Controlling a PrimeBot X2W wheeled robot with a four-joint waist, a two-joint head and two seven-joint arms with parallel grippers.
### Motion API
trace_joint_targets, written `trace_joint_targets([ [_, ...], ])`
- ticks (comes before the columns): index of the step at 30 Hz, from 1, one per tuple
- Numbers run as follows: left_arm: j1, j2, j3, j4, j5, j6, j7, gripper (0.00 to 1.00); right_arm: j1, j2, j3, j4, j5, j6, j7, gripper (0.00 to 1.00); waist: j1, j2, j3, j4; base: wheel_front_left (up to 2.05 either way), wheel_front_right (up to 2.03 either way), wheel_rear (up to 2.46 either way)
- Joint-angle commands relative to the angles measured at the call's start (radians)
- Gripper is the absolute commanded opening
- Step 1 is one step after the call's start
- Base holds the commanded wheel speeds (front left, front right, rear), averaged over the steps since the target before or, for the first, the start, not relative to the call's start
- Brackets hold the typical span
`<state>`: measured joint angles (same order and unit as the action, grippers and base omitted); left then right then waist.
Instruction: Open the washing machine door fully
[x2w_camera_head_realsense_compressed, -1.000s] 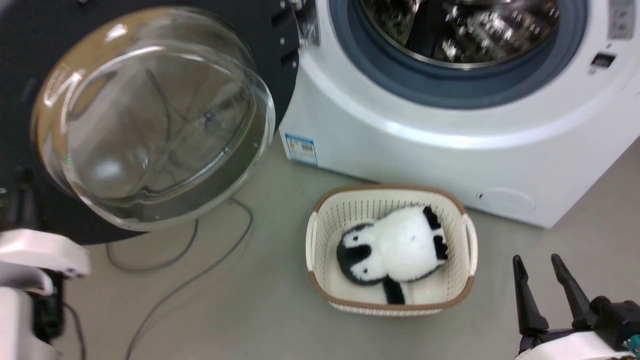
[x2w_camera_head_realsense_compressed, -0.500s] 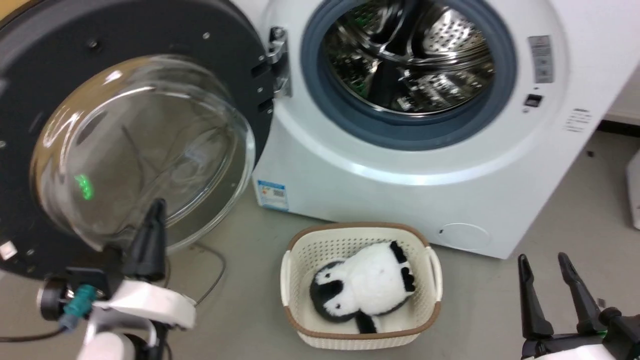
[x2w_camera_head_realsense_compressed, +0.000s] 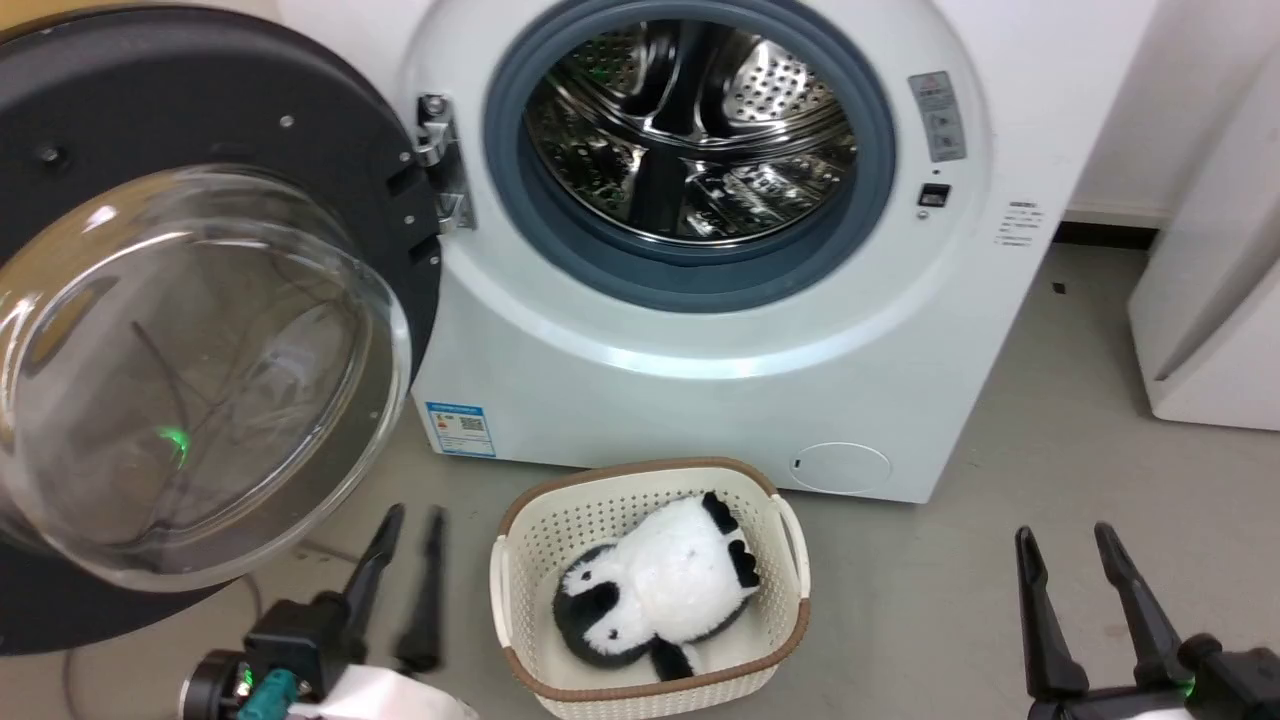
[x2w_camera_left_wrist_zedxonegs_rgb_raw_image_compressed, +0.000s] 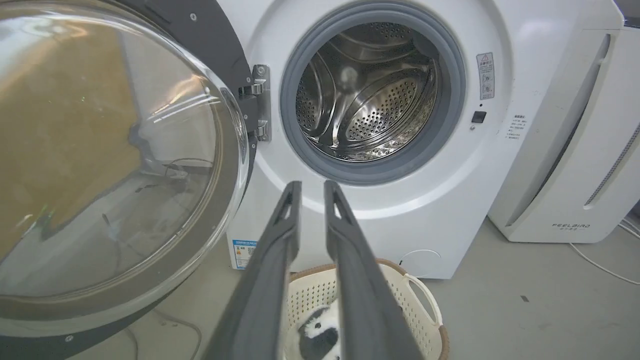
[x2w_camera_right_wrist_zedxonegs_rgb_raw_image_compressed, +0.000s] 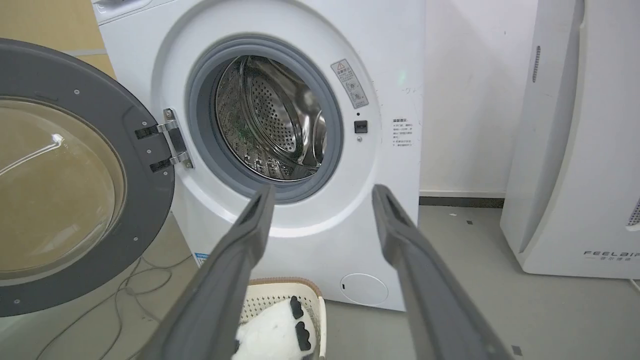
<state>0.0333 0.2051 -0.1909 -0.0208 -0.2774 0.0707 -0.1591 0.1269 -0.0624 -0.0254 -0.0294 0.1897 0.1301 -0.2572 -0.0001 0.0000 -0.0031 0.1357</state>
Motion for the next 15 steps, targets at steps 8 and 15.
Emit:
trace_joint_targets([
  [8, 0.027, -0.025, -0.041, 0.036, 0.021, 0.016, -0.031, 1.00, 0.027, 0.007, -0.006, 0.008, -0.005, 0.001, -0.004, 1.00, 0.0001, 0.0000, -0.007, -0.027, 0.00, 0.00, 0.00],
  [15, 0.031, -0.034, -0.062, 0.063, 0.030, 0.022, -0.038, 1.00, 0.028, 0.009, -0.001, 0.016, -0.016, 0.001, -0.004, 1.00, 0.0001, 0.0000, -0.008, -0.030, 0.00, 0.00, 0.00],
])
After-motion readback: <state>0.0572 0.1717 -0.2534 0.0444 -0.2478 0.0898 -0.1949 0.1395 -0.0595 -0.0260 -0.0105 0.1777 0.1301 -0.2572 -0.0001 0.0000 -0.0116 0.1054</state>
